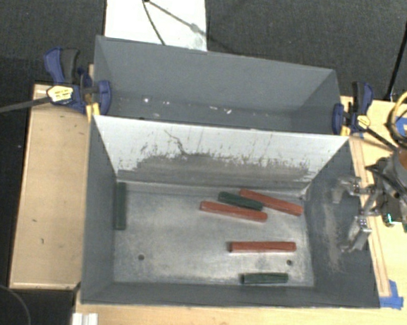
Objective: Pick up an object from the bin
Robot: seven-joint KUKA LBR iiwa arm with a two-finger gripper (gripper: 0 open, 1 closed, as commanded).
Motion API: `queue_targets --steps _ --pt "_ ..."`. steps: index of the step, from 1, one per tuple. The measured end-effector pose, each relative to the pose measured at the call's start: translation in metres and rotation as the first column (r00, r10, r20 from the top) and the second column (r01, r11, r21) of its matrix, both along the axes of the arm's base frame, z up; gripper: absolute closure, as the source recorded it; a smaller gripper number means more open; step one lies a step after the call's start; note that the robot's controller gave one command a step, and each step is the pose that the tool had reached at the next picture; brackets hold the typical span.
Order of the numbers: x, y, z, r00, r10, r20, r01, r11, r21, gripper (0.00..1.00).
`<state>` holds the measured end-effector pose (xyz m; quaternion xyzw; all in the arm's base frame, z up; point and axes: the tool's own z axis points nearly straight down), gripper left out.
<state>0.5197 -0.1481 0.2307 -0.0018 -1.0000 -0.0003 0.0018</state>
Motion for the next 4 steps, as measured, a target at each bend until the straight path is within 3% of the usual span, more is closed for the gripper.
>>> queue_targets --steps 1,2,3,4 --pt "0.011 0.036 -0.164 0.994 -0.110 0.000 0.110 0.994 0.002 0.00" --pt "0.013 0.034 -0.160 0.995 -0.103 0.006 0.103 0.995 -0.001 1.00" --pt "-0.014 0.043 -0.038 1.000 -0.027 0.013 0.027 1.000 -0.002 1.00" --pt "-0.001 0.032 0.046 0.999 -0.027 0.016 0.027 1.000 -0.003 1.00"
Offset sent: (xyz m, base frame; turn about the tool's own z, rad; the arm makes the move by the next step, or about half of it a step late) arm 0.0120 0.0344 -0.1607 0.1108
